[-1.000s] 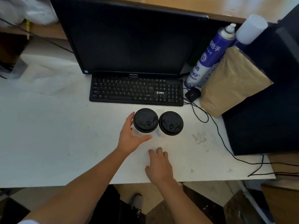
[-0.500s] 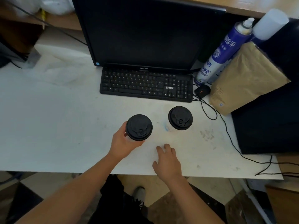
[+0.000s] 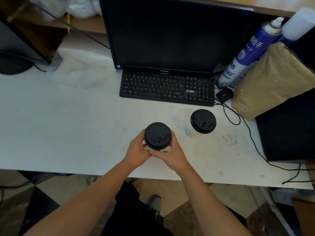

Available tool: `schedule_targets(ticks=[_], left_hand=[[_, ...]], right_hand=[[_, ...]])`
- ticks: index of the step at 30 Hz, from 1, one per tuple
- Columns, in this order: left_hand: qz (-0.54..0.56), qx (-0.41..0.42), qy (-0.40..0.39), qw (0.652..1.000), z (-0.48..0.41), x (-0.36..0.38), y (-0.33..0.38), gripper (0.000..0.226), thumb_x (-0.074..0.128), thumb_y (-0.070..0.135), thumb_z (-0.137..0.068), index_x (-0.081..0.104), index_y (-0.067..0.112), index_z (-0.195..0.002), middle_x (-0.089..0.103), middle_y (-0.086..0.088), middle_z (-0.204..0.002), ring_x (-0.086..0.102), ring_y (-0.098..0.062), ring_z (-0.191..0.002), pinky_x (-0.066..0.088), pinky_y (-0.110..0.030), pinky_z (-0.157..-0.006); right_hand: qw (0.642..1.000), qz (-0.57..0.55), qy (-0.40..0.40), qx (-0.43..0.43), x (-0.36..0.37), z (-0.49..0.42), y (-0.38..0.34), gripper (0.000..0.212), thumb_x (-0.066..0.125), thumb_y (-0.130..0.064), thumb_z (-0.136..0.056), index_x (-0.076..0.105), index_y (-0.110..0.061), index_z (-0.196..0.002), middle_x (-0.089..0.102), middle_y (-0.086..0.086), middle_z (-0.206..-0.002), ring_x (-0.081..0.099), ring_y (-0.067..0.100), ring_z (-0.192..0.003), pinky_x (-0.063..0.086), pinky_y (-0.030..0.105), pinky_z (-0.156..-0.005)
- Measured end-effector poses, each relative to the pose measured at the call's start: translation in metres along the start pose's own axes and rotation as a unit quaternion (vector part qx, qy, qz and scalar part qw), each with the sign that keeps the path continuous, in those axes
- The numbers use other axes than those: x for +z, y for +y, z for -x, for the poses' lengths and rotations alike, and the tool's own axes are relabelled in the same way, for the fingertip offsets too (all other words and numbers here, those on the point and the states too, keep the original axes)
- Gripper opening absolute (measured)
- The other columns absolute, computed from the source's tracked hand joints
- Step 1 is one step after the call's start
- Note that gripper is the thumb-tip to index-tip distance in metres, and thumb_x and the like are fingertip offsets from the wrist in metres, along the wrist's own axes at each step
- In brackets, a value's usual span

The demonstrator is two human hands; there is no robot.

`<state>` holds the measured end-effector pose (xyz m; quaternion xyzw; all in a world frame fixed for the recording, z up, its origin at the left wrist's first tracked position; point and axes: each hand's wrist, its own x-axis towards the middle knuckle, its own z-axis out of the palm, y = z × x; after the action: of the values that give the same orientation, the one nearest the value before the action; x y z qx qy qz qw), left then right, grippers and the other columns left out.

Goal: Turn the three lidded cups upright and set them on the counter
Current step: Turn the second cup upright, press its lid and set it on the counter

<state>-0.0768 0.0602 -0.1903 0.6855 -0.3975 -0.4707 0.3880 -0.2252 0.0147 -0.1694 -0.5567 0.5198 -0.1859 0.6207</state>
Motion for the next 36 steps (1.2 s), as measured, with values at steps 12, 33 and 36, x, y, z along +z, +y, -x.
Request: schedule_targets(ticks=[12,33,36], left_hand=[[-0.237,0.104,-0.137,0.956,0.010,-0.025,0.062,0.085,0.066,0.031,-0.083,0.021,0.031,-0.155,0.026,0.003,-0.158,0.021,-0.017,-0.144,0.027,-0.035,-0.117],[-0.319,0.188,0.065,0.927,0.028,0.009,0.032,0.070,0.062,0.043,-0.093,0.035,0.016,-0.151,0.033,-0.005,-0.153,0.027,-0.027,-0.136,0.036,-0.036,-0.111],[-0.301,0.158,0.091,0.936,0.030,0.015,0.036,0.072,0.063,0.042,-0.093,0.032,0.015,-0.152,0.034,-0.005,-0.153,0.027,-0.026,-0.136,0.035,-0.036,-0.112]], right_hand=[[0.998,0.033,0.015,-0.058,0.009,-0.002,0.005,0.072,0.089,-0.011,-0.074,0.039,-0.026,-0.124,0.061,-0.012,-0.111,0.064,0.007,-0.098,0.050,0.012,-0.075],[0.994,-0.006,0.106,-0.039,0.027,0.002,0.001,0.017,0.048,-0.016,-0.106,0.065,-0.014,-0.106,0.066,0.004,-0.093,0.066,0.013,-0.082,0.054,0.024,-0.069],[0.993,-0.063,0.096,0.000,0.027,0.006,-0.005,0.022,0.049,-0.022,-0.105,0.069,-0.012,-0.105,0.068,0.006,-0.093,0.066,0.018,-0.083,0.056,0.030,-0.072]])
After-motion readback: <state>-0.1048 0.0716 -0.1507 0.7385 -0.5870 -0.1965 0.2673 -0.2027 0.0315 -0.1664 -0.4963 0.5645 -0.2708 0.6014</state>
